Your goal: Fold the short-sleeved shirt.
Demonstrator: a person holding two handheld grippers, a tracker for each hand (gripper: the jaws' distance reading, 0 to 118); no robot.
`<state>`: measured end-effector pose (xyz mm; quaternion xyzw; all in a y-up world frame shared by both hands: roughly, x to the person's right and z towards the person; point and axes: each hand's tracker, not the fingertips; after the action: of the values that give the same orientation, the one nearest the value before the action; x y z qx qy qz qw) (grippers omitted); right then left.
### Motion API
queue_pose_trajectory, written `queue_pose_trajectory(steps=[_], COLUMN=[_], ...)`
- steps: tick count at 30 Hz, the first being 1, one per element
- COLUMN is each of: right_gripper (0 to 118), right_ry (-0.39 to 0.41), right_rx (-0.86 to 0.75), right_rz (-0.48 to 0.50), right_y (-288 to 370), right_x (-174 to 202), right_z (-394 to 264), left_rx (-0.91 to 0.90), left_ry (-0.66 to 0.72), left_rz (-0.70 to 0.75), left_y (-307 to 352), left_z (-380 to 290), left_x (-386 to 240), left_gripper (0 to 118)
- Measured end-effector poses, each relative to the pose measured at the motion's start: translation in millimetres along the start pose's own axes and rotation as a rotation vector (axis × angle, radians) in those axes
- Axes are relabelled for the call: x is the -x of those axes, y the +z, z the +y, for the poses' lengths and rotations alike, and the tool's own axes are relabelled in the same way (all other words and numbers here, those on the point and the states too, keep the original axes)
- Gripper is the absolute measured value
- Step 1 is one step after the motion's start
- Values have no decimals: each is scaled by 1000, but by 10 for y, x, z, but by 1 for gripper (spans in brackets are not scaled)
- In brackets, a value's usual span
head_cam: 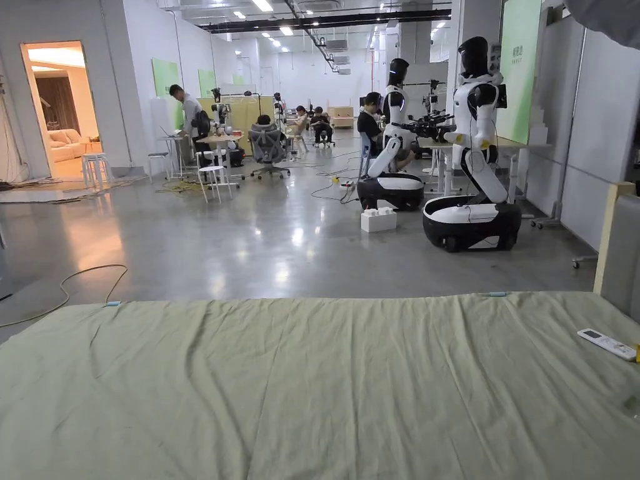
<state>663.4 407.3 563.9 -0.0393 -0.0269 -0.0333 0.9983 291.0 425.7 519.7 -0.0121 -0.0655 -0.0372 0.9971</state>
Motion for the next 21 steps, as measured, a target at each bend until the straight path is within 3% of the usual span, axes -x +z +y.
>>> queue_pose_trajectory(steps=[21], right_gripper=[118], right_ry=[67], right_rx=[8], right_rz=[44], right_y=[-19], right_x=[114], right_z=[-80], left_rx=[-15], left_ry=[44], left_rz=[-15], left_y=[13], left_z=[-4], left_x=[31], left_gripper=[118])
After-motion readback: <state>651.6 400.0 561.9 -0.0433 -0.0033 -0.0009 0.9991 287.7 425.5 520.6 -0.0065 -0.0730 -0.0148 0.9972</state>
